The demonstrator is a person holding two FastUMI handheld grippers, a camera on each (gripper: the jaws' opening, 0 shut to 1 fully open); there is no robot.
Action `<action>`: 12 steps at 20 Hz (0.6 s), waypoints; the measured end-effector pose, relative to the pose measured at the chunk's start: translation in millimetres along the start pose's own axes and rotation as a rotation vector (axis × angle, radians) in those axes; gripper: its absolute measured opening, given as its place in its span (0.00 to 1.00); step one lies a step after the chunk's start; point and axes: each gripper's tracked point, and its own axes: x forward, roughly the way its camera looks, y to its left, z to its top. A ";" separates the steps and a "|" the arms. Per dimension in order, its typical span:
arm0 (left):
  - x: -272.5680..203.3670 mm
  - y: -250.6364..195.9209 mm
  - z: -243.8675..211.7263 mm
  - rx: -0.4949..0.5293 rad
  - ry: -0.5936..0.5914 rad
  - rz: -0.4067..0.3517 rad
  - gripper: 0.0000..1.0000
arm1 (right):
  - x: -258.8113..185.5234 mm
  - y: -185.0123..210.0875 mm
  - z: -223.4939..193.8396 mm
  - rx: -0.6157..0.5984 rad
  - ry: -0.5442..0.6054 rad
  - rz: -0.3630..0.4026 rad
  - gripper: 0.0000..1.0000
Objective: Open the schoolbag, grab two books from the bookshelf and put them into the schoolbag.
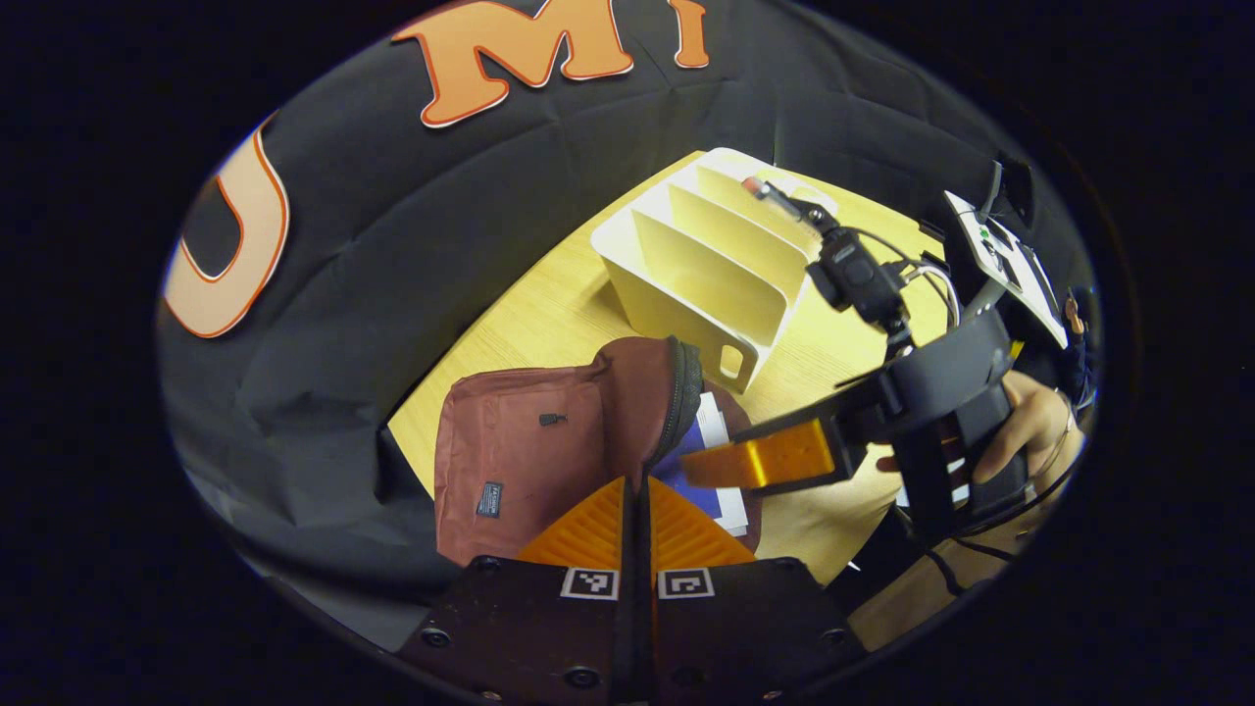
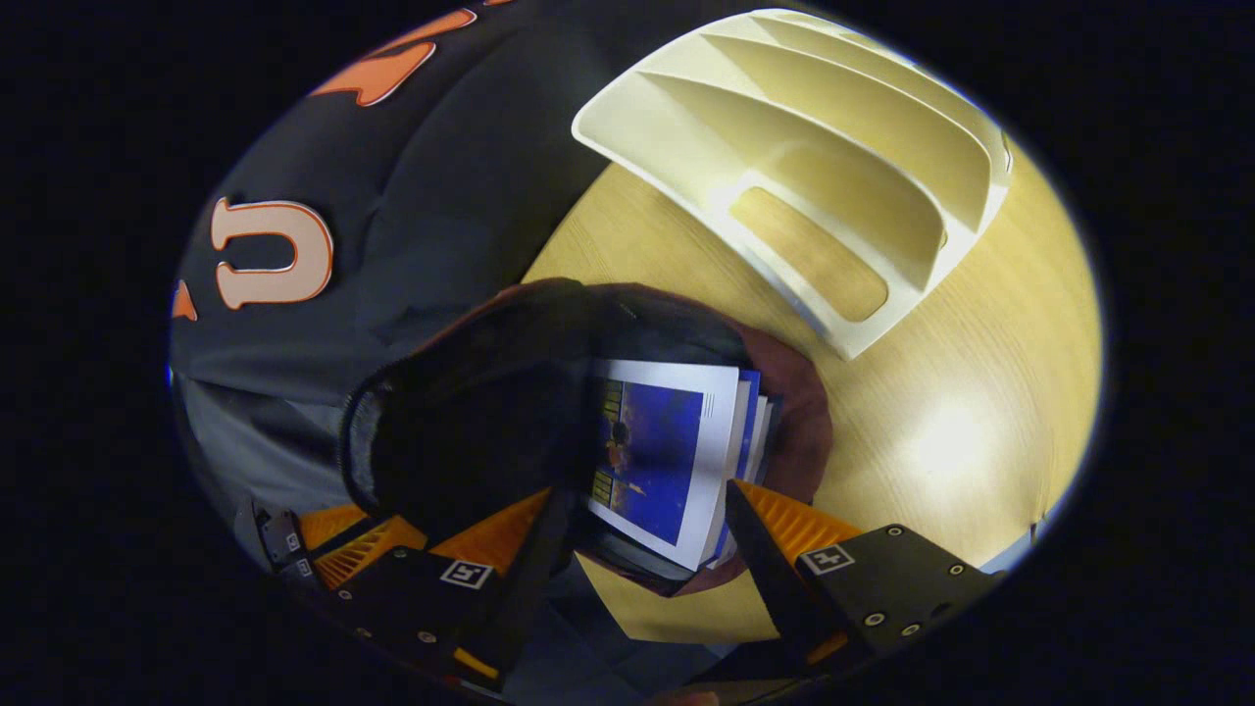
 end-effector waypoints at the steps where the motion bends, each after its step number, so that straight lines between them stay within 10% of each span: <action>1: 2.1 -0.7 -2.8 -0.009 0.006 -0.004 0.01 | -7.6 -2.2 2.0 -0.003 -0.002 0.000 0.98; 9: 27.2 -43.4 -26.9 -0.243 0.052 -0.116 0.08 | -77.6 -65.3 36.1 -0.046 -0.024 -0.059 0.97; 12: 41.1 -62.8 -30.3 -0.298 0.086 -0.078 0.74 | -103.7 -92.5 52.2 -0.089 -0.009 -0.086 0.98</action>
